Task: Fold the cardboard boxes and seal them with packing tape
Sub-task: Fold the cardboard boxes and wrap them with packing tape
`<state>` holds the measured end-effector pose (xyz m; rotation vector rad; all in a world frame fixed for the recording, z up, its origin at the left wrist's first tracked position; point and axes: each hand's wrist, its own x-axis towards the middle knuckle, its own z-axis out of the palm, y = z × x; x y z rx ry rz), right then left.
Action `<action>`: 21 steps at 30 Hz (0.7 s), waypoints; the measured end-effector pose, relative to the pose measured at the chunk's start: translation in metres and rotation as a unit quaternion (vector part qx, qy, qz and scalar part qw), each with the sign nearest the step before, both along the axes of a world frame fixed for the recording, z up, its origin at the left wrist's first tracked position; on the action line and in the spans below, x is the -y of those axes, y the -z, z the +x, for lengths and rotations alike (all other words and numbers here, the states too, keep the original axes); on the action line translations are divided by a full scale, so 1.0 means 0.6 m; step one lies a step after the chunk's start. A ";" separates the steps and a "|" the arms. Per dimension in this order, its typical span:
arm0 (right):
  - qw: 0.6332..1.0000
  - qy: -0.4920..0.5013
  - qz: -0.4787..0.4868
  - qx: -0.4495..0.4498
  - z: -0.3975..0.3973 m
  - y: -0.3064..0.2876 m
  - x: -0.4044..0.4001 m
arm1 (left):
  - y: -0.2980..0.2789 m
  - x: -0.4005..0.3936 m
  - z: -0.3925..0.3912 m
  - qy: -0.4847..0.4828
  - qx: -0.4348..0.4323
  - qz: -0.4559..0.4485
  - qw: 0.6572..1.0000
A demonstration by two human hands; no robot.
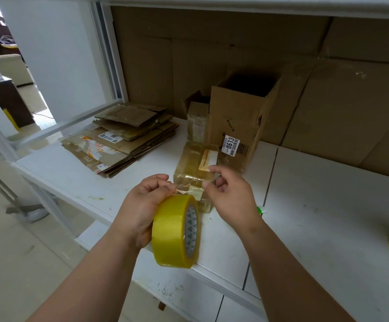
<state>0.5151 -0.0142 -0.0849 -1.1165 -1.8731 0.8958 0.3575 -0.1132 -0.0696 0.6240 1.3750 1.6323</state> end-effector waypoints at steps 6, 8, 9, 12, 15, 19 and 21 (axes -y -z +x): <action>0.991 0.018 -0.090 -0.100 0.015 -0.012 0.049 | -0.006 0.016 0.010 -0.068 -0.021 0.005 0.997; 0.982 -0.071 -0.133 -0.115 0.023 -0.021 0.071 | -0.011 0.018 0.019 -0.093 -0.021 0.013 0.995; 0.971 -0.130 -0.160 -0.122 0.027 -0.025 0.083 | -0.014 0.018 0.024 -0.112 -0.019 0.015 0.993; 0.935 -0.251 -0.225 -0.109 0.035 -0.027 0.112 | -0.020 0.019 0.038 -0.158 -0.002 0.026 0.987; 0.928 -0.275 -0.230 -0.099 0.039 -0.033 0.135 | -0.024 0.021 0.050 -0.176 -0.014 0.036 0.984; 0.951 -0.244 -0.180 -0.070 0.058 -0.051 0.147 | -0.031 0.029 0.065 -0.186 -0.003 0.048 0.981; 0.965 -0.217 -0.141 -0.037 0.070 -0.062 0.146 | -0.037 0.032 0.073 -0.188 0.018 0.055 0.980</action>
